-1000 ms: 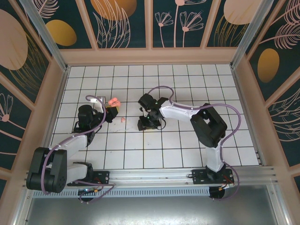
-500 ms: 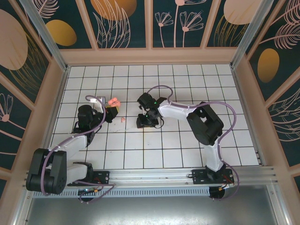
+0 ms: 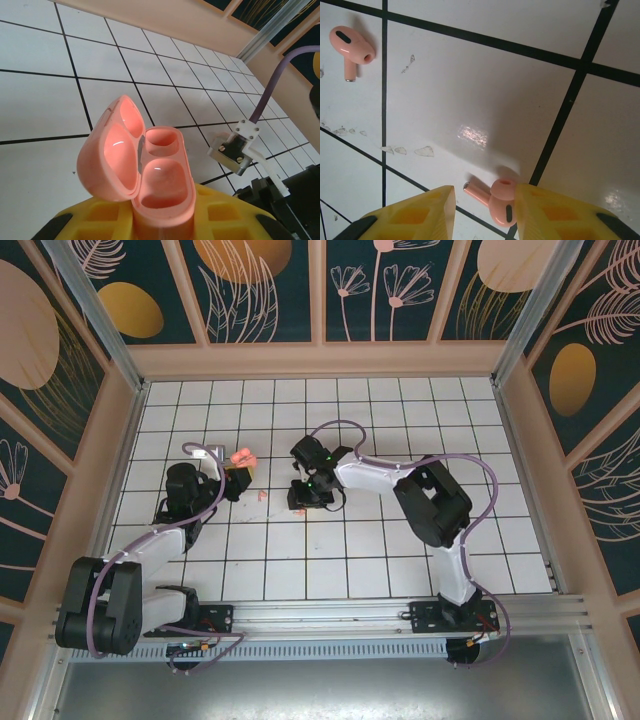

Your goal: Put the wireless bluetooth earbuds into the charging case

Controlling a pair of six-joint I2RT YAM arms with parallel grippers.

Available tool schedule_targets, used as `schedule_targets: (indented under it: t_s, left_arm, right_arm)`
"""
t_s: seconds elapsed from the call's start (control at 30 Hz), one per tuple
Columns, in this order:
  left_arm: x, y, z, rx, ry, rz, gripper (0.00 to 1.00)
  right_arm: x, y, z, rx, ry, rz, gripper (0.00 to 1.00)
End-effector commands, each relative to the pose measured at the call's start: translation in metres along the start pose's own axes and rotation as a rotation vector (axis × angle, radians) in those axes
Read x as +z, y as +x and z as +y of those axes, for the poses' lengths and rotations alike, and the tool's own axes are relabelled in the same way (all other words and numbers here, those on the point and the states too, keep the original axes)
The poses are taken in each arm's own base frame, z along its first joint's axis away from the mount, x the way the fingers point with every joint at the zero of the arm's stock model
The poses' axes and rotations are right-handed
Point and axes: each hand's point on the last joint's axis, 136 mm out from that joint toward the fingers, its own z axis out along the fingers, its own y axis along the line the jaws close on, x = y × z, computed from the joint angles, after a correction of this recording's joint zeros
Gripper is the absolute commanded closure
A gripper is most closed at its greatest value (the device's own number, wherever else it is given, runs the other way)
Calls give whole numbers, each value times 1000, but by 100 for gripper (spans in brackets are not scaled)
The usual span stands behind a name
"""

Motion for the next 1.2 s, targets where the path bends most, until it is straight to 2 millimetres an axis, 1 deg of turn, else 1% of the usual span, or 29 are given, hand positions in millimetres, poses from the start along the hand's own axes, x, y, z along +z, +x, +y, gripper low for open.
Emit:
schedule_targets:
  t_s: [0.0, 0.1, 0.17, 0.23, 0.37, 0.53, 0.6, 0.7, 0.83, 0.93, 1.17]
  left_arm:
    - [-1, -15, -6, 33, 18, -33, 78]
    - [-1, -15, -7, 36, 21, -32, 78]
    - [-1, -15, -7, 35, 20, -31, 78]
    - [-2, -15, -7, 35, 19, -32, 78]
    - [-2, -16, -7, 35, 16, -36, 79]
    - [-2, -16, -6, 33, 12, -37, 78]
    - [-2, -16, -5, 32, 10, -38, 78]
    - [-2, -16, -5, 29, 9, -38, 79]
    - [-3, -17, -3, 24, -8, -38, 79]
    - [-2, -17, 2, 15, -38, -33, 79]
    - [1, -12, 6, -6, -47, -10, 79]
  right_arm:
    - [-1, -15, 11, -21, -44, -31, 64]
    - [-1, -17, 12, -25, -45, -34, 63]
    - [-2, -19, 12, -30, -36, -39, 60]
    - [-3, -21, 11, -31, -24, -42, 59]
    - [-6, -23, 11, -40, -7, -48, 59]
    - [-25, -27, 25, -66, -27, -91, 60]
    - [-28, -26, 31, -71, -43, -85, 61]
    - [-25, -23, 34, -87, -26, -69, 62]
    - [-16, -21, 29, -105, 36, -43, 62]
    - [-9, -20, 28, -121, 64, -27, 62]
    - [9, -17, 31, -146, 58, 17, 63]
